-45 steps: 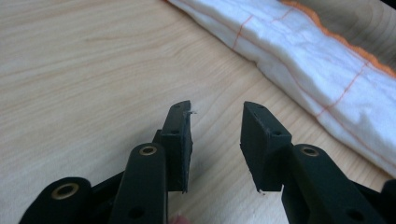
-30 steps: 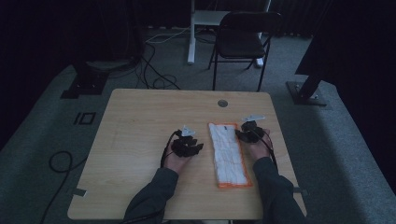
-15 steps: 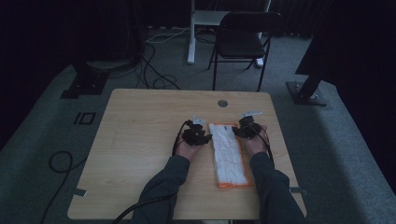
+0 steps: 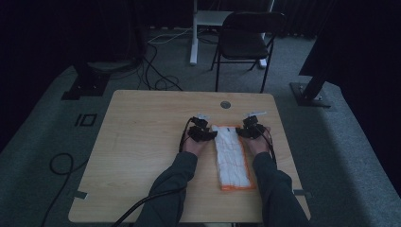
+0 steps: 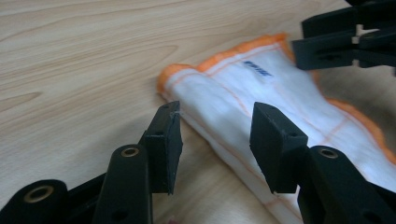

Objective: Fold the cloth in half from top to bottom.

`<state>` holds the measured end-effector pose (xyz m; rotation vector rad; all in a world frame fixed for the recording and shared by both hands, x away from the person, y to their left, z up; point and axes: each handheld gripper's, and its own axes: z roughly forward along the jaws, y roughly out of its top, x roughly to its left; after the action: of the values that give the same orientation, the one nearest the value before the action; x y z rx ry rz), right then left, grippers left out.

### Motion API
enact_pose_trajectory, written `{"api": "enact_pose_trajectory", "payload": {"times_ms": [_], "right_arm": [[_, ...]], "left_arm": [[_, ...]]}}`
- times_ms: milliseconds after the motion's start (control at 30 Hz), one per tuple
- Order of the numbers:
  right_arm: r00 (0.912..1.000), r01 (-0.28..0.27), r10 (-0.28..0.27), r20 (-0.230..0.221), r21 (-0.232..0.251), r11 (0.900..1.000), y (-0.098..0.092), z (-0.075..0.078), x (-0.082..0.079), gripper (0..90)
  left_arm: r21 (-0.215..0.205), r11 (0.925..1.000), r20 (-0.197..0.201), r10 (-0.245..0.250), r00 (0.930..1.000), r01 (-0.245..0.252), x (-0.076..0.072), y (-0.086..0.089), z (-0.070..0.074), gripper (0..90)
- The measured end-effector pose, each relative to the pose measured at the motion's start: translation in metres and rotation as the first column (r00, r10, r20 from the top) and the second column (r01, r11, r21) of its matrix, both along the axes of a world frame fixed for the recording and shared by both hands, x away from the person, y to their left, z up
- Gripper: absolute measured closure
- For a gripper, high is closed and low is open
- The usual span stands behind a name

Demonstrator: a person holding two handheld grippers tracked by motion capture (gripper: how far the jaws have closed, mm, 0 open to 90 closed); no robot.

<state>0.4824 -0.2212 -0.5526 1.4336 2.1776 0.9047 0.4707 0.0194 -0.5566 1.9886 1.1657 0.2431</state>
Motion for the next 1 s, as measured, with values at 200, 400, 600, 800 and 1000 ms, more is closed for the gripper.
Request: {"api": "enact_pose_trajectory", "payload": {"times_ms": [200,400,600,800,1000], "right_arm": [[0.9999,-0.002,0.002,-0.012,-0.001,1.000,0.004,-0.001,0.005,56.4],[0.9994,-0.015,0.014,-0.032,-0.035,0.999,0.012,-0.006,0.008,61.1],[0.9986,-0.020,0.020,-0.049,-0.018,1.000,0.011,-0.007,0.009,66.1],[0.9973,-0.027,0.027,-0.068,0.012,1.000,0.011,-0.007,0.009,77.2],[0.9971,-0.030,0.029,-0.071,-0.002,1.000,0.013,-0.006,0.008,83.9]], "left_arm": [[-0.006,0.9999,-0.022,0.012,0.9997,-0.012,0.006,-0.004,-0.003,54.3],[0.004,0.9997,-0.038,0.025,0.9990,-0.025,0.008,-0.008,-0.009,55.2],[0.017,0.9994,-0.045,0.031,0.9985,-0.030,0.008,-0.013,-0.009,62.9],[0.056,0.9984,-0.049,0.001,0.9988,0.001,0.010,-0.016,-0.008,84.0],[0.123,0.9923,-0.035,-0.015,0.9993,0.019,0.016,-0.022,-0.004,87.8]]}}
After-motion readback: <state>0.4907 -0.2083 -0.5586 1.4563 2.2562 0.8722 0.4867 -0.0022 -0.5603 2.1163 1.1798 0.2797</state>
